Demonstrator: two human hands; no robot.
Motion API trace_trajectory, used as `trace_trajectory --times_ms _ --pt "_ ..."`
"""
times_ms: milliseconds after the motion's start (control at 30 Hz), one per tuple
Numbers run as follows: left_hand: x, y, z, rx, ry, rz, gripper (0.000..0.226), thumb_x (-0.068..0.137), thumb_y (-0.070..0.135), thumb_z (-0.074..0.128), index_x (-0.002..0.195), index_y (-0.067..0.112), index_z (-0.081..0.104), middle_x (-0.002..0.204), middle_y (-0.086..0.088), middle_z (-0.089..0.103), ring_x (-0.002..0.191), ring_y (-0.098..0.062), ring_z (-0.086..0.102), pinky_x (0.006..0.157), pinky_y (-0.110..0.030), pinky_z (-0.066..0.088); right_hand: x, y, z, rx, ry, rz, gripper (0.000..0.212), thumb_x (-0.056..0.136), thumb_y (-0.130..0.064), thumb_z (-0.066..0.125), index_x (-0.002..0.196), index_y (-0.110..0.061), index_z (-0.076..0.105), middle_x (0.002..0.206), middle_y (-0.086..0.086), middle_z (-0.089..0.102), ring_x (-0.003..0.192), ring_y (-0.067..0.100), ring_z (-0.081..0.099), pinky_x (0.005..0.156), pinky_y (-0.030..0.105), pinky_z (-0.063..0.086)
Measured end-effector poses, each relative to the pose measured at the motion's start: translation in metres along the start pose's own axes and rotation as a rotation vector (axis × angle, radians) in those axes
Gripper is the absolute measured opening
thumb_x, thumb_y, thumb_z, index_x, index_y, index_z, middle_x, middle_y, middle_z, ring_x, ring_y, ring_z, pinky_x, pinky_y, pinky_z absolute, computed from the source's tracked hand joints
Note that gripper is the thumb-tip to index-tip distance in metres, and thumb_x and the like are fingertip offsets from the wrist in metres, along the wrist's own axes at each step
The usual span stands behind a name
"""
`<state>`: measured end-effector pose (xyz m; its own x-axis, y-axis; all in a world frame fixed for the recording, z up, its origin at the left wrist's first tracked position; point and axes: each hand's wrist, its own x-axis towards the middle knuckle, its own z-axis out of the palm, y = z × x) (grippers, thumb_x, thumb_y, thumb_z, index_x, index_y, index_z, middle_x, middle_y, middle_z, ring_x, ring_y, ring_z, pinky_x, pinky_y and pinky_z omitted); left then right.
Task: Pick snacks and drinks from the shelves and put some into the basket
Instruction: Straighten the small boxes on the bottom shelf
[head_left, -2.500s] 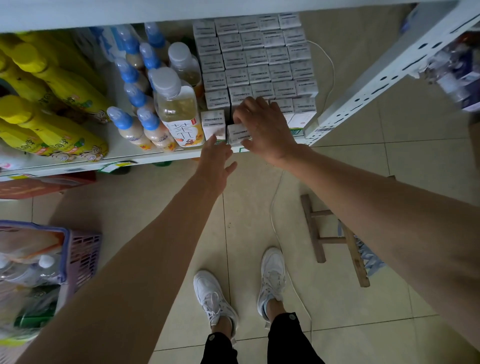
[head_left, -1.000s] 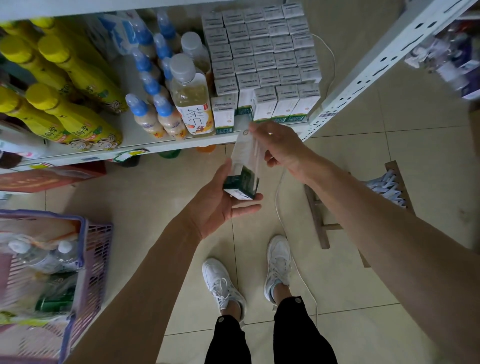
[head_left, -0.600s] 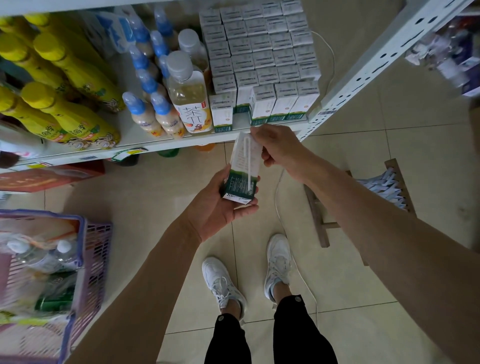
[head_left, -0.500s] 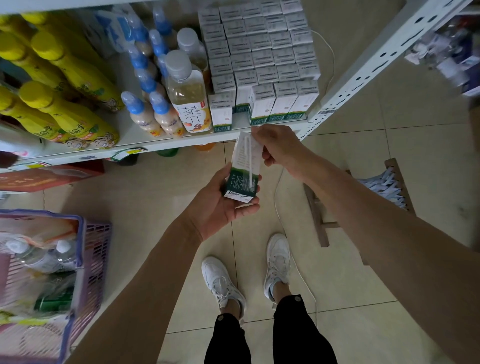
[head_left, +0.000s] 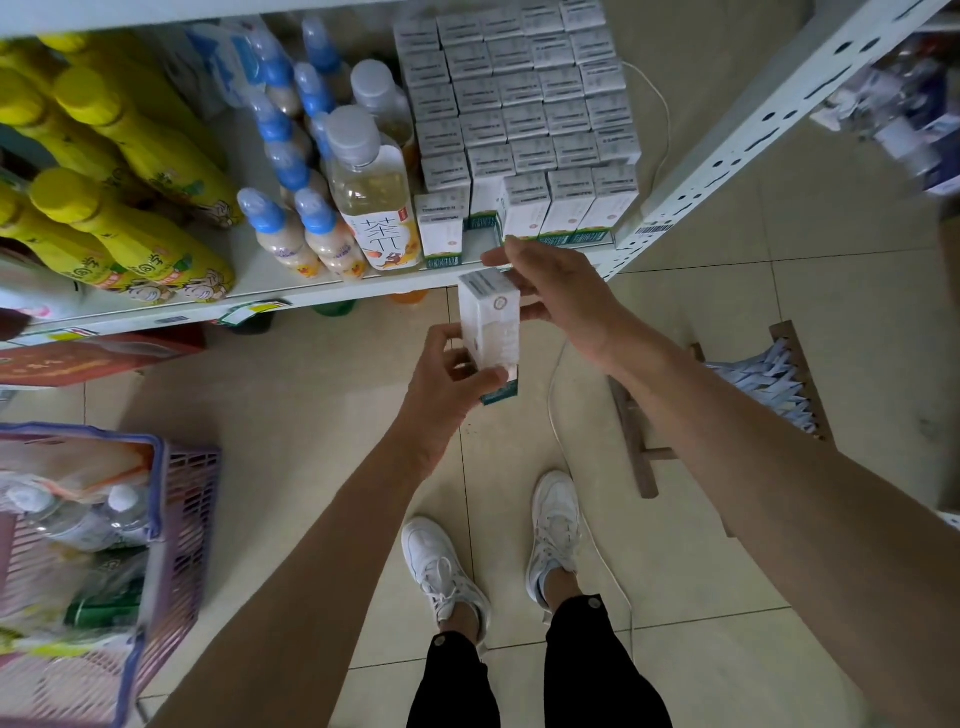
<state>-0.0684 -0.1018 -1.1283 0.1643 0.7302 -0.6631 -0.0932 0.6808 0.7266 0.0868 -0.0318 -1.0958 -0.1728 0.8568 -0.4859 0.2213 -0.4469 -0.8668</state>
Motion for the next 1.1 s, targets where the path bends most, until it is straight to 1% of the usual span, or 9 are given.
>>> trace_trajectory --times_ms 100,167,233,333,467,633,800,967,1100 --pt "0.005 -0.003 0.000 0.176 0.138 0.167 0.052 0.077 0.004 0.077 0.118 0.014 0.046 0.111 -0.006 0.062 0.096 -0.016 0.063 0.072 -0.018 0.054 -0.003 -0.005 0.002 -0.132 0.013 -0.054 0.034 0.096 -0.037 0.057 0.114 -0.011 0.068 0.096 -0.005 0.070 0.087 0.001 0.066 0.077 0.019 0.055" --pt "0.009 -0.003 0.000 0.257 0.208 0.258 0.054 0.077 0.004 0.078 0.120 0.012 0.045 0.107 -0.005 0.060 0.087 -0.015 0.059 0.068 -0.015 0.051 -0.005 -0.003 0.003 -0.229 -0.013 -0.090 0.042 0.086 -0.040 0.070 0.122 -0.019 0.063 0.110 -0.008 0.067 0.099 -0.002 0.063 0.083 0.017 0.051" --pt "0.016 -0.006 -0.002 0.287 0.250 0.316 0.055 0.078 0.007 0.079 0.121 0.013 0.044 0.111 -0.007 0.059 0.092 -0.017 0.059 0.073 -0.015 0.052 -0.007 0.003 0.003 -0.384 -0.010 -0.143 0.061 0.079 -0.045 0.076 0.133 -0.027 0.055 0.123 -0.005 0.059 0.107 0.005 0.057 0.083 0.018 0.047" --pt "0.025 -0.011 -0.003 0.324 0.296 0.355 0.057 0.076 0.010 0.081 0.119 0.020 0.044 0.120 -0.007 0.053 0.105 -0.023 0.058 0.085 -0.022 0.055 -0.009 0.010 0.004 -0.497 0.061 -0.239 0.066 0.080 -0.039 0.078 0.139 -0.028 0.050 0.122 -0.004 0.056 0.100 0.006 0.054 0.078 0.013 0.045" --pt "0.030 -0.012 0.002 0.317 0.283 0.338 0.057 0.077 0.010 0.081 0.120 0.021 0.045 0.125 -0.008 0.050 0.102 -0.019 0.058 0.077 -0.008 0.049 -0.004 0.015 0.005 -0.445 0.116 -0.241 0.061 0.078 -0.024 0.078 0.133 -0.023 0.052 0.108 -0.008 0.059 0.096 0.010 0.060 0.085 0.032 0.055" --pt "0.047 -0.007 0.003 0.394 0.278 0.289 0.037 0.090 0.026 0.069 0.121 0.032 0.050 0.129 -0.003 0.046 0.112 -0.017 0.053 0.096 -0.033 0.049 0.013 0.014 -0.003 -0.651 0.115 -0.344 0.042 0.076 -0.011 0.076 0.112 -0.012 0.056 0.106 0.003 0.059 0.093 0.017 0.059 0.081 0.041 0.053" --pt "0.065 0.016 0.014 0.059 0.201 0.056 0.034 0.099 0.018 0.054 0.133 0.022 0.057 0.111 -0.005 0.059 0.098 -0.015 0.058 0.096 -0.040 0.052 0.038 0.006 -0.017 -0.817 0.126 -0.378 0.045 0.074 -0.011 0.077 0.114 -0.014 0.057 0.110 0.007 0.048 0.087 0.014 0.052 0.076 0.036 0.052" --pt "0.081 0.037 0.022 -0.132 0.173 -0.038 0.035 0.102 0.012 0.048 0.137 0.013 0.052 0.106 -0.002 0.060 0.098 -0.014 0.061 0.078 -0.028 0.056 0.066 -0.004 -0.025 -1.006 0.096 -0.439 0.042 0.076 -0.024 0.076 0.113 -0.022 0.058 0.107 0.001 0.056 0.098 0.021 0.055 0.080 0.034 0.038" --pt "0.090 0.047 0.023 -0.216 0.148 -0.074 0.031 0.103 0.012 0.043 0.131 0.006 0.055 0.109 -0.005 0.058 0.109 -0.020 0.056 0.087 -0.037 0.054 0.086 -0.008 -0.023 -1.138 0.119 -0.468 0.038 0.078 -0.029 0.073 0.113 -0.026 0.060 0.109 -0.002 0.061 0.103 0.022 0.055 0.083 0.035 0.027"
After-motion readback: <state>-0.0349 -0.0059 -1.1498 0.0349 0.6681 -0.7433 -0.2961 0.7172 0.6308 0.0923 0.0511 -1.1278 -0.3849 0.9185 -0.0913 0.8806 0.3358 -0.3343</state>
